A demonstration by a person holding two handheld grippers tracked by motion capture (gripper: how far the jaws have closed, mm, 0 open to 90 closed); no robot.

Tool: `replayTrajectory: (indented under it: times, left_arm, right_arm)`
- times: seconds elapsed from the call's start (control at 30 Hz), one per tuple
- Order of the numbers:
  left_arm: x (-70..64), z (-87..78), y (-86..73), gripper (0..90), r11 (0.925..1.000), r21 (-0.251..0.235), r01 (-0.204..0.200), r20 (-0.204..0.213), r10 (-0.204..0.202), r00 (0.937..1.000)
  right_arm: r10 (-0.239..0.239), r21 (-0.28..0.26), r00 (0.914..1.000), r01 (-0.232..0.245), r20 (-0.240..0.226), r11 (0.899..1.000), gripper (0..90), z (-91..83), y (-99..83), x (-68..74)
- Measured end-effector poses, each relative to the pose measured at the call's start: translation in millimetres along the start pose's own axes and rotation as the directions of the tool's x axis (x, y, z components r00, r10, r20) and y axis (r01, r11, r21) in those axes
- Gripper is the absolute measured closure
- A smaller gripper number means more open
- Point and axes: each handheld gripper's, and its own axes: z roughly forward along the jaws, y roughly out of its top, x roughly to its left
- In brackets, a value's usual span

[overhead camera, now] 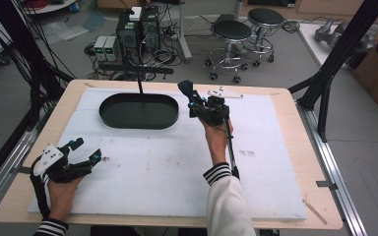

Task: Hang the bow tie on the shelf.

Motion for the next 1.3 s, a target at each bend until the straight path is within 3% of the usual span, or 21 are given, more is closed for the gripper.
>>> replayTrajectory:
  times: [0.1,0.33,0.37,0.5,0.6,1.03,1.3]
  left_arm:
    - [0.0,0.0,0.0,15.9,1.0000,0.000,0.001,0.000,-0.001,1.0000]
    - [0.0,0.0,0.0,15.9,1.0000,0.000,0.000,0.000,0.000,1.0000]
    - [0.0,0.0,0.0,15.9,1.0000,0.000,0.000,0.000,0.000,1.0000]
    - [0.1,0.1,0.1,15.9,1.0000,0.002,0.001,0.000,-0.001,1.0000]
    - [-0.1,0.3,0.0,15.9,1.0000,0.000,0.000,-0.001,0.000,1.0000]
    - [-0.1,0.4,0.0,15.9,1.0000,0.000,0.001,0.000,-0.001,1.0000]
    - [0.2,0.4,0.0,15.9,1.0000,0.001,0.001,-0.001,-0.001,1.0000]
  right_arm:
    - [-0.019,-0.017,0.9998,0.019,0.004,1.000,74.7,4.4,4.5,3.0]
    - [-0.008,-0.015,1.0000,0.008,0.005,1.000,74.7,13.6,14.8,4.0]
    - [-0.013,-0.046,0.9998,0.014,0.015,0.999,74.8,14.9,17.9,5.0]
    - [0.015,-0.033,0.9998,-0.015,0.011,0.999,74.7,17.9,21.7,3.4]
    - [0.022,-0.055,0.9998,-0.021,0.003,0.998,74.8,19.8,27.1,5.9]
    - [0.000,-0.083,0.9996,-0.003,-0.028,0.997,74.8,35.7,51.1,23.7]
    - [-0.008,-0.082,0.9990,0.005,-0.043,0.997,74.7,47.8,55.2,33.1]
